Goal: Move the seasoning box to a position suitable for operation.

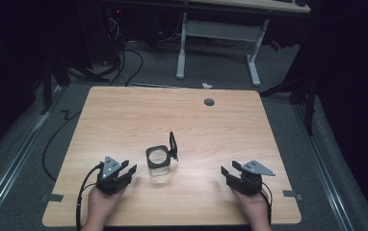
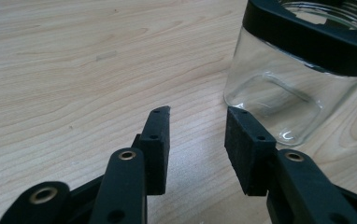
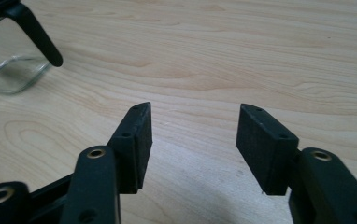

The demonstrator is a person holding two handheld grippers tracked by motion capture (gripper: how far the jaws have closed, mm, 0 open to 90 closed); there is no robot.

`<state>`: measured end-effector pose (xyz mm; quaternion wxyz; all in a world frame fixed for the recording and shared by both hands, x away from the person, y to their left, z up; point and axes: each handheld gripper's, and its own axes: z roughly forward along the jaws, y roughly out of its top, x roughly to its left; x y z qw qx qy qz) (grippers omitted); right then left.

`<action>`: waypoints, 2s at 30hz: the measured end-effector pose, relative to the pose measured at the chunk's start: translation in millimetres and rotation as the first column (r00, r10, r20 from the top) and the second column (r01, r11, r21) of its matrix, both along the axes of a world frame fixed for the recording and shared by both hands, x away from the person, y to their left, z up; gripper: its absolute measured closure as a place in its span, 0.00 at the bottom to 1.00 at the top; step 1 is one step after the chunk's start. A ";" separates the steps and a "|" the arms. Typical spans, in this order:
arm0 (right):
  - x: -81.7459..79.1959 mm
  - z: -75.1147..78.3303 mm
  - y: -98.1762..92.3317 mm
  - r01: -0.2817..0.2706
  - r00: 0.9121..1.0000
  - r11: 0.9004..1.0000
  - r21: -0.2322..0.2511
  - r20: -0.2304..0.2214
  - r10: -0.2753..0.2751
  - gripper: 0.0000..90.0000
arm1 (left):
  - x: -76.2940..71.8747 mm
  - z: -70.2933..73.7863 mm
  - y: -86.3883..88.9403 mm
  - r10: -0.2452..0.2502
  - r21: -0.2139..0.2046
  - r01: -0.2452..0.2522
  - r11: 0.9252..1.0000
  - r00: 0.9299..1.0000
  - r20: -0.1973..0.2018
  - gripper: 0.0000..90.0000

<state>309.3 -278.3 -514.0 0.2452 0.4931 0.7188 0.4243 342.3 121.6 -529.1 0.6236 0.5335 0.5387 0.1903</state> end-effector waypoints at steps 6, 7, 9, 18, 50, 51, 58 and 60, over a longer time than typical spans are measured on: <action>-3.0 -2.4 -3.6 0.013 1.000 1.000 0.010 0.017 -0.014 0.54 | -2.6 0.6 -2.2 -0.032 -0.018 0.032 0.999 0.999 -0.012 0.77; -3.7 -2.9 -4.7 0.025 0.999 1.000 0.014 0.021 -0.025 0.54 | -2.7 0.2 -4.1 -0.043 -0.015 0.043 0.999 0.999 -0.014 0.83; -4.5 -3.5 -5.1 0.030 0.999 0.999 0.014 0.028 -0.031 0.54 | -3.3 -1.5 -9.1 -0.065 0.001 0.065 0.998 0.998 -0.020 0.89; -6.7 -5.4 -1.5 0.025 0.999 1.000 0.002 0.039 -0.025 0.53 | -10.1 -2.3 -21.5 -0.119 0.033 0.119 0.992 0.993 0.002 1.00; -5.3 -9.6 2.8 0.011 0.999 1.000 -0.018 0.036 -0.011 0.52 | -15.1 -3.4 -39.2 -0.154 0.042 0.153 0.987 0.988 0.012 1.00; -5.3 -9.6 2.9 0.014 0.999 1.000 -0.016 0.034 -0.013 0.52 | -15.2 -3.3 -39.7 -0.155 0.039 0.155 0.987 0.988 0.010 1.00; -5.3 -9.5 2.5 0.016 0.999 1.000 -0.014 0.034 -0.016 0.52 | -19.7 -2.4 -48.9 -0.182 0.049 0.181 0.982 0.983 0.007 1.00; -5.5 -8.9 1.3 0.016 0.999 1.000 -0.012 0.039 -0.016 0.52 | -21.2 -2.1 -53.3 -0.188 0.057 0.187 0.981 0.982 0.009 1.00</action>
